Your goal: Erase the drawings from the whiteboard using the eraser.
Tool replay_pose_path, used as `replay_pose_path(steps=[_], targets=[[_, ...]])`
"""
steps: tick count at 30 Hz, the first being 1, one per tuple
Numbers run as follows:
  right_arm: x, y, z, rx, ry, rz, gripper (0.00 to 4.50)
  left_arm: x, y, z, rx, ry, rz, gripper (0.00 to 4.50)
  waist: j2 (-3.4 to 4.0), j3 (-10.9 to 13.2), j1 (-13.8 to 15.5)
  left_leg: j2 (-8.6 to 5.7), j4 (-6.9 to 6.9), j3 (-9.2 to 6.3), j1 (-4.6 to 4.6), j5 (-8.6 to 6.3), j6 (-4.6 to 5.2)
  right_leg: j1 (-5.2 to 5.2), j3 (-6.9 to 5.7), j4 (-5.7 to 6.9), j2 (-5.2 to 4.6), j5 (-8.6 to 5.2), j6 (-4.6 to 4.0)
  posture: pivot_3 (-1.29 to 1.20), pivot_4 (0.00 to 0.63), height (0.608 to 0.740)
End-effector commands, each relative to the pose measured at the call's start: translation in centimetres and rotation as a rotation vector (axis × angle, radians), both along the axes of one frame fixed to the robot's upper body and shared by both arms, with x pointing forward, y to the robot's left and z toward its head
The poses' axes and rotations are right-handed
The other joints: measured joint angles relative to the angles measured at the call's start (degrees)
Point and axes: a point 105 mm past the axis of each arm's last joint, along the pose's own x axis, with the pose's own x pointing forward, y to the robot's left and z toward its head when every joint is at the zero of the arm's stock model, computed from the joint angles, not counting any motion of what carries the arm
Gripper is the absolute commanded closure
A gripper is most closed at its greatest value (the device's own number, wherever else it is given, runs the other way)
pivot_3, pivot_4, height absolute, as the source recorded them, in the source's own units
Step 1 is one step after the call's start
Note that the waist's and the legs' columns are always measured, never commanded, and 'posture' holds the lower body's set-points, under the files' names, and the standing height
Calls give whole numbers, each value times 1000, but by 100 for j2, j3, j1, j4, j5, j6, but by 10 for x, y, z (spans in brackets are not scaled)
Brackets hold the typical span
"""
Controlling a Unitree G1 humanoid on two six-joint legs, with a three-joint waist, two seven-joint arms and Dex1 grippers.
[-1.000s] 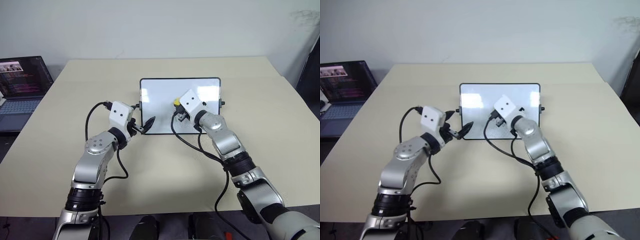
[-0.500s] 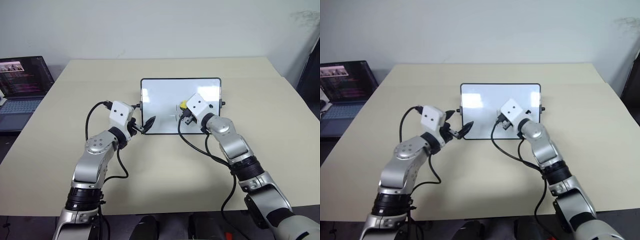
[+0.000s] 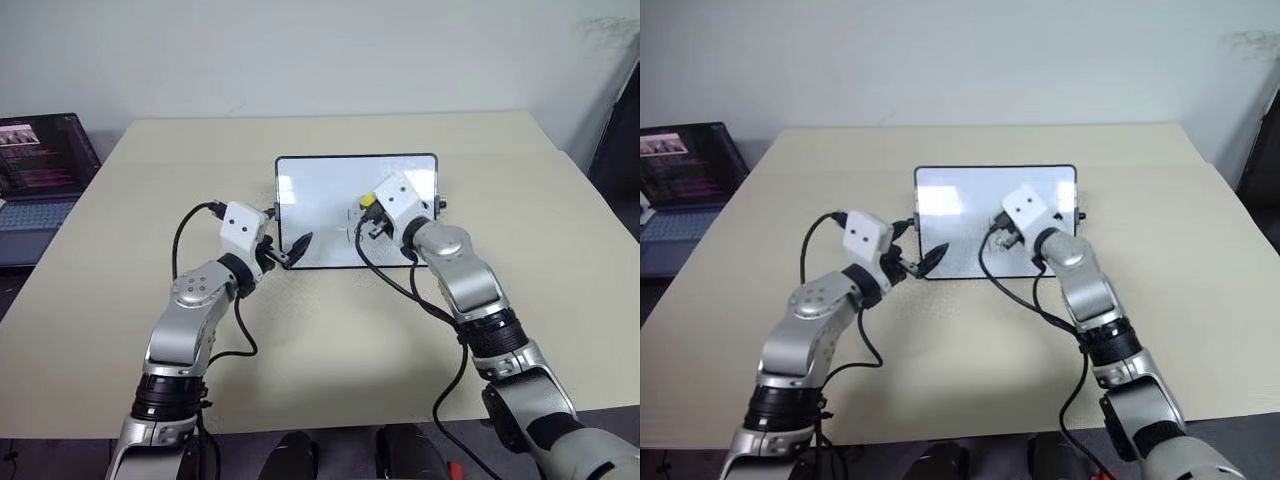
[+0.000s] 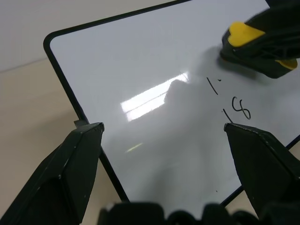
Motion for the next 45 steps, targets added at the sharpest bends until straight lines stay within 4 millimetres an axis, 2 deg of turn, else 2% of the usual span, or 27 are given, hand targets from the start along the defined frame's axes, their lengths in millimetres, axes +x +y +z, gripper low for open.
replay_pose_path(steps=[1, 9, 14, 18, 26, 31, 45], targets=[[-9, 18, 13, 6, -52, 68, 3504, 0, -2, 11, 6, -45, -7, 0, 0, 0, 6, -1, 0, 0, -1, 0, 0, 0, 0, -3, 0, 0, 0, 0, 150, 740], [-13, 28, -4, -69, -42, 139, 3504, -1, 1, 10, 2, -45, 7, 0, 0, 0, 10, -2, 0, 0, -3, -1, 0, -1, 0, -5, -1, 0, 0, 0, 150, 740], [-5, 26, -17, -149, -67, 167, 3504, -1, 2, 9, -1, -45, 16, 0, 0, 0, 9, -2, 0, 2, -3, -1, 0, -1, 0, -6, 0, 0, 0, 0, 150, 740], [6, 22, -16, -169, -83, 157, 3504, -1, 5, 8, -1, -45, 27, 0, 0, 1, 2, -1, 1, 4, -3, 0, 0, -2, 2, -5, 0, 0, 0, 0, 150, 740], [15, 17, -20, -183, -77, 143, 3504, -1, 5, 9, -1, -47, 33, 0, 0, 1, 1, -1, 2, 6, -1, 0, 0, -1, 4, 0, 0, 0, 0, 0, 150, 740], [17, 10, -23, -186, -62, 125, 3504, -1, 7, 9, 2, -46, 34, 0, 0, 1, 6, -1, 4, 4, 1, 0, 0, 0, 3, 8, 1, 1, -1, 0, 150, 740], [16, -30, -37, -250, -29, 57, 3504, 3, 2, 11, 2, -49, 17, 0, -1, 0, 35, -3, 6, 0, 2, 0, 0, 7, -3, 6, 0, 1, 0, 0, 150, 740]])
